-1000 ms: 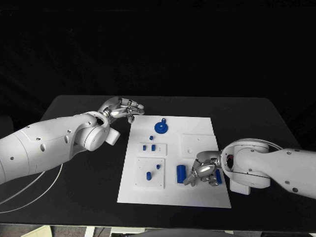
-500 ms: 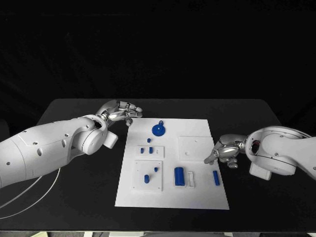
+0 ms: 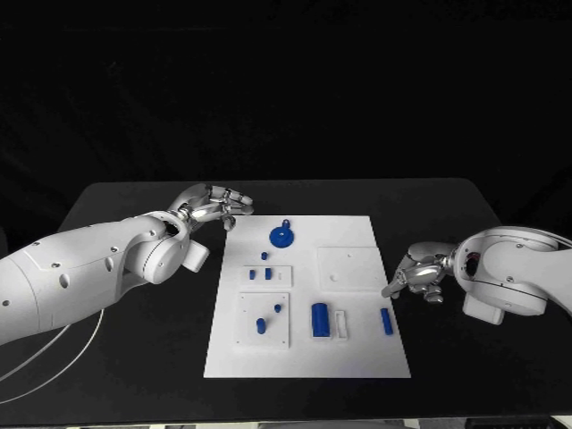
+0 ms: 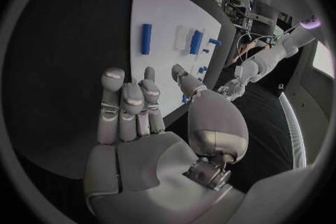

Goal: Assemble the parts on the task board

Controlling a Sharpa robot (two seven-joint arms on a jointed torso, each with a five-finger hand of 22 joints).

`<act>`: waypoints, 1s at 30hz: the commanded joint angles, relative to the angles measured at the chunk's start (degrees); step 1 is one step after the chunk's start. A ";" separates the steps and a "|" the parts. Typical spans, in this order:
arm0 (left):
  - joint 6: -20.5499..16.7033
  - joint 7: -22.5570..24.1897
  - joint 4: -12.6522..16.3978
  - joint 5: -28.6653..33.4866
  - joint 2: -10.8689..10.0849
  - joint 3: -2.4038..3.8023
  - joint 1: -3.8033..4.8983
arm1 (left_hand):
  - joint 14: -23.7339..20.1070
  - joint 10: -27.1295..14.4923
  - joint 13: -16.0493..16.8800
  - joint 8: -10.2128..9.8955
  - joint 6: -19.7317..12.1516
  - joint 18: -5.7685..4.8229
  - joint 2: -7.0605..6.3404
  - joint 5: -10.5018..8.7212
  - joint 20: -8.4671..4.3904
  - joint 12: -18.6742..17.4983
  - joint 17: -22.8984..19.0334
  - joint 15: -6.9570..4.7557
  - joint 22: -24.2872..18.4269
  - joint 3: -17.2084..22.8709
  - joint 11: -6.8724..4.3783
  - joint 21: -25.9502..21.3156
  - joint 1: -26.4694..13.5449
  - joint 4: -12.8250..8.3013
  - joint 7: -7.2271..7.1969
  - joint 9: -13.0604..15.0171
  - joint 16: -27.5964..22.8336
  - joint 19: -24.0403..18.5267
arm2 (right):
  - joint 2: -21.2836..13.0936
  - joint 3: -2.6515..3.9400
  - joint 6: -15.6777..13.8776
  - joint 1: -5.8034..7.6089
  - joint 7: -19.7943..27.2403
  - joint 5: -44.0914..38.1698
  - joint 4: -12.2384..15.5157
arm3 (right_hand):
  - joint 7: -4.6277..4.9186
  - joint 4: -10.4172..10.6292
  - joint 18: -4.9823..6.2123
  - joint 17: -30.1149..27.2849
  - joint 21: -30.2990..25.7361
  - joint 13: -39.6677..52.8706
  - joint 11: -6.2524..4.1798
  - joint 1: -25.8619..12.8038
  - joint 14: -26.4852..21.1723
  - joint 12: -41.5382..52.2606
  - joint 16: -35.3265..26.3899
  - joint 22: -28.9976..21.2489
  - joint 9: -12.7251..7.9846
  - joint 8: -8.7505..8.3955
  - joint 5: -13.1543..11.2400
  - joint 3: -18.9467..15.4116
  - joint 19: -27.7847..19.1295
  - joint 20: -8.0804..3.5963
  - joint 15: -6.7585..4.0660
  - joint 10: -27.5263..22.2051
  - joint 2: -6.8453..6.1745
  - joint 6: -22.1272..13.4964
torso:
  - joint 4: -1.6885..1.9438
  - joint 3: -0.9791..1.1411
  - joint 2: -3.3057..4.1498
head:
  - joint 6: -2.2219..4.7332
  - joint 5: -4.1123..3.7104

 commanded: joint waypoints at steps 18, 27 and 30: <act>0.93 0.59 0.24 0.42 -0.22 0.02 -0.02 | 0.36 -0.32 -0.03 0.36 -0.30 2.52 0.03 -0.04 -0.67 0.24 0.13 0.07 0.09 -0.03 0.18 -0.23 -0.46 0.39 0.12 -0.12 -0.41 0.04 | 1.50 -0.06 2.28 -5.22 -5.32 -7.07 1.28 | -0.22 0.77 1.17 0.09 -0.31 -0.47 -0.71 -0.07 0.19 -0.48 -0.32 0.54 0.31 0.35 -0.28 -0.17 0.18 0.50 -0.43 0.04 1.10 1.04 | 0.11 -0.06 0.04 | -0.74 -0.46; 1.04 0.54 0.33 0.42 -0.32 0.02 -0.02 | 0.37 -0.32 -0.03 0.38 -0.31 2.52 0.06 -0.05 -0.67 0.25 0.15 0.07 0.10 -0.03 0.18 -0.24 -0.48 0.42 0.12 -0.13 -0.41 0.04 | 3.47 -0.13 0.41 -6.86 -5.07 -10.68 0.68 | -0.26 0.93 1.17 0.10 -0.30 -0.55 -0.75 -0.12 0.20 -0.57 -0.33 0.57 0.29 0.29 -0.25 0.01 0.16 0.53 -0.46 0.09 1.46 1.13 | 0.11 -0.02 0.06 | -0.97 -0.41; 1.03 0.53 0.35 0.42 -0.35 0.02 -0.02 | 0.37 -0.32 -0.03 0.38 -0.31 2.52 0.07 -0.05 -0.67 0.25 0.15 0.07 0.11 -0.03 0.18 -0.24 -0.49 0.44 0.12 -0.13 -0.42 0.04 | 4.01 -0.16 -0.48 -7.33 -5.07 -13.32 0.60 | -0.27 1.00 1.17 0.10 -0.30 -0.66 -0.77 0.17 0.19 -0.73 -0.36 0.58 0.27 0.22 -0.36 0.46 0.15 0.52 -0.49 0.06 1.40 1.16 | 0.09 -0.03 0.04 | -1.04 -0.32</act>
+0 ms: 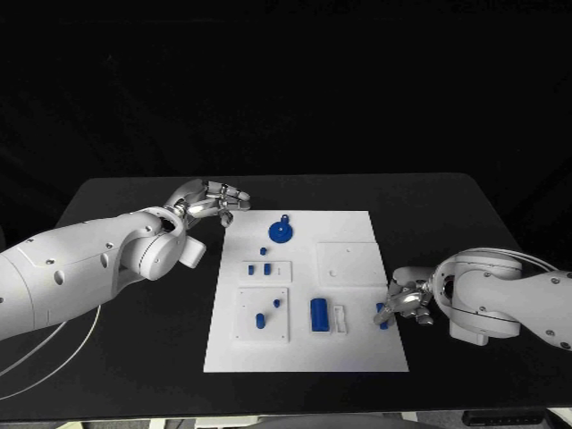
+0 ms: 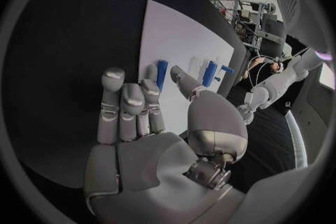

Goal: Assemble the parts on the task board

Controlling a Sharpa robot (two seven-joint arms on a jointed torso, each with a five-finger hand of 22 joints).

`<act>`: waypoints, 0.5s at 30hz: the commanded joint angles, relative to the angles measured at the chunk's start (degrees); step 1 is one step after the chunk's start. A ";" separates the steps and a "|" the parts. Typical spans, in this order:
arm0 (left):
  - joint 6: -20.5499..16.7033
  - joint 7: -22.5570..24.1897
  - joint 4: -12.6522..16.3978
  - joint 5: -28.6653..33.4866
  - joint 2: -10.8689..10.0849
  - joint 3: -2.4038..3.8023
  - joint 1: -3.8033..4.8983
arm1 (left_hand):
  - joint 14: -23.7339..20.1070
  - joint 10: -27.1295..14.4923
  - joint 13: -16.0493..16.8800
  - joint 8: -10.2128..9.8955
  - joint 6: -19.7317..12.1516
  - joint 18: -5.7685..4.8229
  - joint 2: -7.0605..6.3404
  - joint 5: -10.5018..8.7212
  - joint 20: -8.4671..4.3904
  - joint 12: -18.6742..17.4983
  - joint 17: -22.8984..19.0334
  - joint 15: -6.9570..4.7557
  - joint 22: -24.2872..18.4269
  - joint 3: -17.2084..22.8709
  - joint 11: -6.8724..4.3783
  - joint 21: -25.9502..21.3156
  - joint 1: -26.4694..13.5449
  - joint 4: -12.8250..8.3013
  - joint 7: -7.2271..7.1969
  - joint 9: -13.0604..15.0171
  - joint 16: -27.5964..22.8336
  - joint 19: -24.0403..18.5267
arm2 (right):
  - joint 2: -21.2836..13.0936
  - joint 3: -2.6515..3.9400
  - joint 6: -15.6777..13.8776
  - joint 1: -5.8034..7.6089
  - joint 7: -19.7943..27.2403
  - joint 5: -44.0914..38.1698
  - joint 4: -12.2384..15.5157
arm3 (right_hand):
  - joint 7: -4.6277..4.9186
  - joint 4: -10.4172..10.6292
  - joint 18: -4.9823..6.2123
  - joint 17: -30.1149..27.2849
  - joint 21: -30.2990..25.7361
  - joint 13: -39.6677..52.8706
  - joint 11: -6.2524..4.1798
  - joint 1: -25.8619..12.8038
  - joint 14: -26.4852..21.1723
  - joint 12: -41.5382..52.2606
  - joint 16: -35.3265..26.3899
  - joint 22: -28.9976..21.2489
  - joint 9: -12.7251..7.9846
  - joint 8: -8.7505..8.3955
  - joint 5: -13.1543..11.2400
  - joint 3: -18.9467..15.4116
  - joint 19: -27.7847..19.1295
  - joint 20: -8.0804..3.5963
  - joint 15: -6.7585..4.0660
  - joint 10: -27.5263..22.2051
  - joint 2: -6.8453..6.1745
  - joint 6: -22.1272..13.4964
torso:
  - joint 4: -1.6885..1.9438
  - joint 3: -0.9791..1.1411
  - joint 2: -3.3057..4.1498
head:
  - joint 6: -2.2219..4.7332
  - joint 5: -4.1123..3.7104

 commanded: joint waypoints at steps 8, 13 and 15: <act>0.96 0.46 0.23 0.37 -0.12 0.04 -0.02 | 0.37 -0.33 -0.02 0.39 -0.32 2.51 0.10 -0.05 -0.79 0.26 0.07 0.07 0.08 -0.01 0.18 -0.24 -0.51 0.50 0.12 -0.10 -0.19 0.12 | 1.92 -0.42 -2.28 -1.32 -0.38 -15.20 -0.11 | 0.02 2.62 1.12 0.09 -0.27 -0.53 -0.37 1.29 0.08 -0.87 -0.40 0.59 -0.37 -0.72 -0.52 3.83 0.23 0.29 -0.31 -0.08 -1.52 -0.58 | 0.05 -0.06 -0.01 | -0.24 0.15; 1.11 0.38 0.27 0.37 -0.17 0.04 -0.02 | 0.37 -0.31 -0.02 0.40 -0.33 2.51 0.13 -0.04 -0.79 0.28 0.08 0.07 0.09 0.00 0.18 -0.25 -0.53 0.52 0.12 -0.10 -0.19 0.12 | 3.02 -0.42 -3.14 -1.92 -0.44 -20.26 0.04 | 0.11 2.67 1.12 0.09 -0.26 -0.64 -0.29 1.80 0.07 -1.07 -0.44 0.63 -0.34 -0.87 -0.52 4.32 0.19 0.31 -0.25 -0.21 -1.94 -0.82 | 0.04 -0.08 -0.04 | -0.37 0.15; 1.13 0.38 0.28 0.37 -0.17 0.04 -0.02 | 0.37 -0.30 -0.02 0.40 -0.34 2.51 0.14 -0.05 -0.79 0.28 0.08 0.06 0.09 -0.01 0.18 -0.25 -0.55 0.55 0.12 -0.11 -0.20 0.12 | 3.34 -0.42 -3.62 -2.11 -0.43 -21.59 0.22 | 0.22 2.97 1.12 0.06 -0.29 -0.69 -0.19 2.15 0.06 -1.17 -0.49 0.62 -0.34 -1.05 -0.52 4.85 0.16 0.33 -0.17 -0.31 -2.36 -1.13 | 0.07 -0.07 -0.02 | -0.38 0.17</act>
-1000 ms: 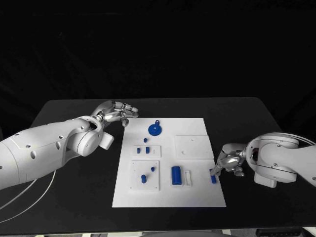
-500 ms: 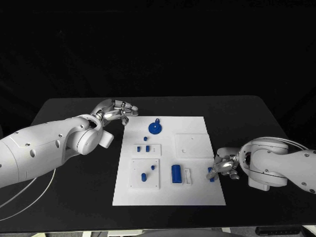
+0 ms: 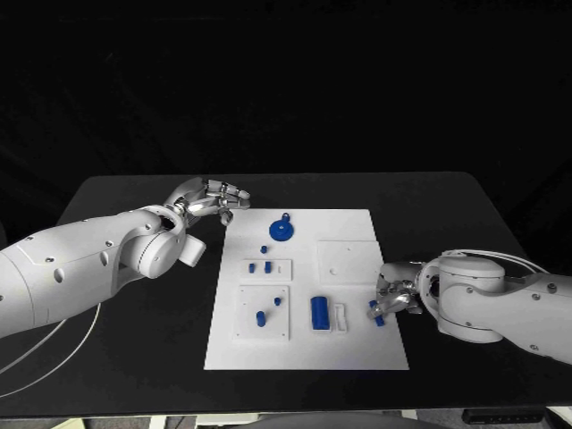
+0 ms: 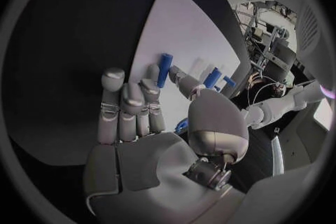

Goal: Assemble the parts on the task board

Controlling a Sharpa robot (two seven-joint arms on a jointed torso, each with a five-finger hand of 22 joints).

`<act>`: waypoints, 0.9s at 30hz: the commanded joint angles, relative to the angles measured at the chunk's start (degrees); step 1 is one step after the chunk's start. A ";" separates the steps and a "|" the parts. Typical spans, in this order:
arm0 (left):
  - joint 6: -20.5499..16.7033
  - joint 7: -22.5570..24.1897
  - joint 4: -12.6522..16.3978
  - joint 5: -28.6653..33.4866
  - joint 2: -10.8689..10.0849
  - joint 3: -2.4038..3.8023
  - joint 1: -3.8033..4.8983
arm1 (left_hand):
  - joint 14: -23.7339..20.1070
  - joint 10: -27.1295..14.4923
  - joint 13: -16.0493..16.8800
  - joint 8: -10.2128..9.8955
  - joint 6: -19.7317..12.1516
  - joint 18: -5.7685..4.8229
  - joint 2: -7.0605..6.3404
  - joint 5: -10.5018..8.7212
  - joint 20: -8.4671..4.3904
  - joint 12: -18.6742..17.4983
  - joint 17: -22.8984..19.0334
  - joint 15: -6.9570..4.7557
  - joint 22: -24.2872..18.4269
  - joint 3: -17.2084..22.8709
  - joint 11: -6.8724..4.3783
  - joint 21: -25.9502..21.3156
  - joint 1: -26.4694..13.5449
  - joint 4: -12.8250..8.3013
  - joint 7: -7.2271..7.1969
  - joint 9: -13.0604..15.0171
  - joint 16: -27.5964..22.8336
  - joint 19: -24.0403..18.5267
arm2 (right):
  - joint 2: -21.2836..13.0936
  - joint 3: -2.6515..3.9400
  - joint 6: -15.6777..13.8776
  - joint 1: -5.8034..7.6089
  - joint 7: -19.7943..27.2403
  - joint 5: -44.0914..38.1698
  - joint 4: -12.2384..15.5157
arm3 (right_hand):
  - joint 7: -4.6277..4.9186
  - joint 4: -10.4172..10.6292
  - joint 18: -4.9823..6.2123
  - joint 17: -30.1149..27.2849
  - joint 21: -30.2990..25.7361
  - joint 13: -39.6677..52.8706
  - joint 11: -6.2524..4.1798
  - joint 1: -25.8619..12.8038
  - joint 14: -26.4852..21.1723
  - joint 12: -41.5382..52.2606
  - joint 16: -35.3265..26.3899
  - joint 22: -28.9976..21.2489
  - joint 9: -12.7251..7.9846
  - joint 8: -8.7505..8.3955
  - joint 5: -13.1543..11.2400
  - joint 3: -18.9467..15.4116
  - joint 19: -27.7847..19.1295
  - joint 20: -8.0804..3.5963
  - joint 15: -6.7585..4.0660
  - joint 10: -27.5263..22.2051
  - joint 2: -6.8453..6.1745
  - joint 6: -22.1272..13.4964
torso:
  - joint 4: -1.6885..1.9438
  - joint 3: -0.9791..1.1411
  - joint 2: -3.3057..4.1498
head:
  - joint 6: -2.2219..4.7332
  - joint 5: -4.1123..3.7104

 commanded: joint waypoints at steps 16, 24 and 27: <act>0.98 0.34 0.24 0.35 -0.02 0.04 -0.02 | 0.38 -0.30 -0.01 0.17 -0.39 2.50 0.18 -0.05 -0.85 0.31 0.12 0.06 0.11 -0.02 0.18 -0.26 -0.59 0.30 0.13 -0.08 -0.20 0.01 | 1.33 -0.49 0.66 -1.06 -0.61 -7.09 -0.29 | 1.52 0.03 1.10 0.02 -0.36 0.11 0.92 7.61 0.29 -0.03 -0.54 0.66 -12.91 -2.93 0.67 8.11 0.19 0.38 0.78 -0.60 -3.26 -3.32 | 0.00 -0.01 -0.03 | 0.02 -0.05; 0.95 0.20 0.23 0.35 -0.07 0.02 -0.02 | 0.38 -0.29 -0.01 0.18 -0.41 2.51 0.24 -0.04 -0.86 0.32 0.13 0.05 0.12 0.00 0.17 -0.26 -0.57 0.32 0.13 -0.09 -0.21 0.01 | 1.03 -0.46 -2.02 -1.05 -0.18 4.01 -0.38 | 1.52 -2.05 1.05 0.09 -0.09 0.04 1.02 6.89 0.34 0.10 -0.56 0.87 -13.30 -2.84 6.77 8.20 0.06 1.02 0.88 -0.45 1.12 -2.55 | 0.02 0.06 0.01 | 0.05 0.15; 0.96 0.18 0.24 0.35 -0.06 0.02 -0.02 | 0.38 -0.29 -0.01 0.18 -0.41 2.51 0.25 -0.04 -0.86 0.32 0.13 0.05 0.13 0.01 0.17 -0.26 -0.57 0.32 0.12 -0.10 -0.21 0.01 | 0.81 -0.45 -3.30 -1.05 0.16 5.98 0.09 | 1.44 -1.87 1.12 0.12 -0.02 0.00 0.94 5.81 0.37 0.13 -0.53 0.87 -13.43 -2.80 6.80 7.90 0.15 1.11 0.80 -0.36 1.27 -2.27 | 0.01 0.05 -0.02 | 0.06 0.20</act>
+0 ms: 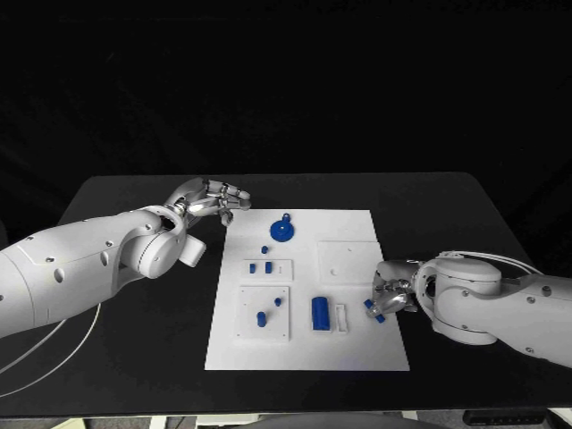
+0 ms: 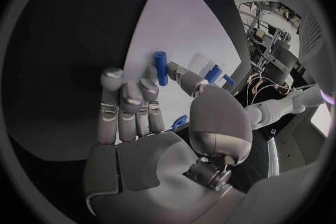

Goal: Assemble the parts on the task board

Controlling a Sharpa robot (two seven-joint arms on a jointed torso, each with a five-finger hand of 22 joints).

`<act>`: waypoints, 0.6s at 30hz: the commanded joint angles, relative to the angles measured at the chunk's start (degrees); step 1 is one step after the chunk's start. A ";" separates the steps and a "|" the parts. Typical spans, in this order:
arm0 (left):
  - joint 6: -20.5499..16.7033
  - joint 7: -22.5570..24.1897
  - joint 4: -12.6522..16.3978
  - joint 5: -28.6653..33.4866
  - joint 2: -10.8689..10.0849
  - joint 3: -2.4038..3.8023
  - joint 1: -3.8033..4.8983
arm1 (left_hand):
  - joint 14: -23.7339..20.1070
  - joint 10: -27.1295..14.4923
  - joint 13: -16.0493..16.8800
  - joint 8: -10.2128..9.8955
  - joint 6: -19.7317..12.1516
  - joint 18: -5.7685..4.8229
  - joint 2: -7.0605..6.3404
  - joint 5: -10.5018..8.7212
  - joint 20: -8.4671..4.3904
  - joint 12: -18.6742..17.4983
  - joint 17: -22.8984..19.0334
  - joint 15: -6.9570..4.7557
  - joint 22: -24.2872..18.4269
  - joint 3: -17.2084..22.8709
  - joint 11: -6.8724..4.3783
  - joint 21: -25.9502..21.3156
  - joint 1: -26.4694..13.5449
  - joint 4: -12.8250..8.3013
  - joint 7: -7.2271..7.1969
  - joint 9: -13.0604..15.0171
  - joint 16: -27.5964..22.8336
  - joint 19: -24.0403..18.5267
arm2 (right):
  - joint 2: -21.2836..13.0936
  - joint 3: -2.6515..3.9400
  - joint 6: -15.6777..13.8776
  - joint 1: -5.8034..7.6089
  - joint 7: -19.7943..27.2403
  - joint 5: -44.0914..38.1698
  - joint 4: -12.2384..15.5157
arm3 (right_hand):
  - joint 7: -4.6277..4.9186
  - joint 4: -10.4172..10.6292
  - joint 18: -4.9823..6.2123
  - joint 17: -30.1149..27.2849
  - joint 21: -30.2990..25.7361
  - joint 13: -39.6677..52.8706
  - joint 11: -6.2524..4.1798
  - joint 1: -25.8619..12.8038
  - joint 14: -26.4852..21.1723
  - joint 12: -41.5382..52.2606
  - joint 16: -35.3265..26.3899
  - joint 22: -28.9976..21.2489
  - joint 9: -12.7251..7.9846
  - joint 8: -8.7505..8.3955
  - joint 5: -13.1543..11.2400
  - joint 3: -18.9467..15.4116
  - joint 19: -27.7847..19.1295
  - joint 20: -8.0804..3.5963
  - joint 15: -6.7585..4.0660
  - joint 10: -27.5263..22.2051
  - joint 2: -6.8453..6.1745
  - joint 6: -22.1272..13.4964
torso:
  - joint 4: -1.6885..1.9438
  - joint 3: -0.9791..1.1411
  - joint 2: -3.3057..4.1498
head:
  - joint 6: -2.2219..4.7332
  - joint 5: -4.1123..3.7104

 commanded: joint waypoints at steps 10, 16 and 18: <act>0.75 0.22 0.17 0.33 0.14 0.02 -0.02 | 0.38 -0.16 -0.01 0.19 -0.42 2.52 0.05 -0.01 -0.57 0.34 0.11 0.04 0.10 0.02 0.05 -0.27 -0.31 0.32 0.12 -0.06 -0.21 -0.06 | -1.13 -0.49 -5.47 0.19 2.78 15.84 2.42 | 1.78 0.34 1.06 0.15 0.25 -0.15 -0.29 -0.74 0.39 0.13 -0.26 0.77 -16.96 -1.84 -0.68 0.19 0.31 0.28 -0.23 0.48 1.33 -0.98 | 0.00 -0.04 0.01 | 0.05 -0.08; 0.78 0.18 0.18 0.33 0.15 0.01 -0.02 | 0.39 -0.16 0.00 0.20 -0.43 2.52 0.06 0.00 -0.57 0.34 0.12 0.04 0.11 0.03 0.04 -0.27 -0.31 0.32 0.12 -0.07 -0.21 -0.06 | -1.16 -0.48 -7.13 0.44 3.55 20.10 2.96 | 1.70 0.73 1.06 0.20 0.28 -0.16 -0.38 -1.45 0.38 0.15 -0.24 0.75 -17.04 -1.80 -0.61 -0.36 0.40 0.17 -0.32 0.49 1.34 -0.80 | -0.01 -0.05 0.01 | 0.03 -0.10; 0.80 0.16 0.18 0.33 0.14 0.01 -0.02 | 0.39 -0.16 0.00 0.20 -0.43 2.52 0.06 0.01 -0.57 0.35 0.13 0.03 0.11 0.03 0.04 -0.27 -0.30 0.32 0.12 -0.07 -0.21 -0.06 | -1.13 -0.48 -7.53 0.45 3.64 21.34 3.05 | 1.66 0.83 1.06 0.21 0.27 -0.15 -0.41 -1.70 0.37 0.18 -0.24 0.74 -17.07 -1.78 -0.78 -0.62 0.42 0.12 -0.36 0.51 1.30 -0.73 | 0.00 -0.05 0.03 | -0.05 -0.05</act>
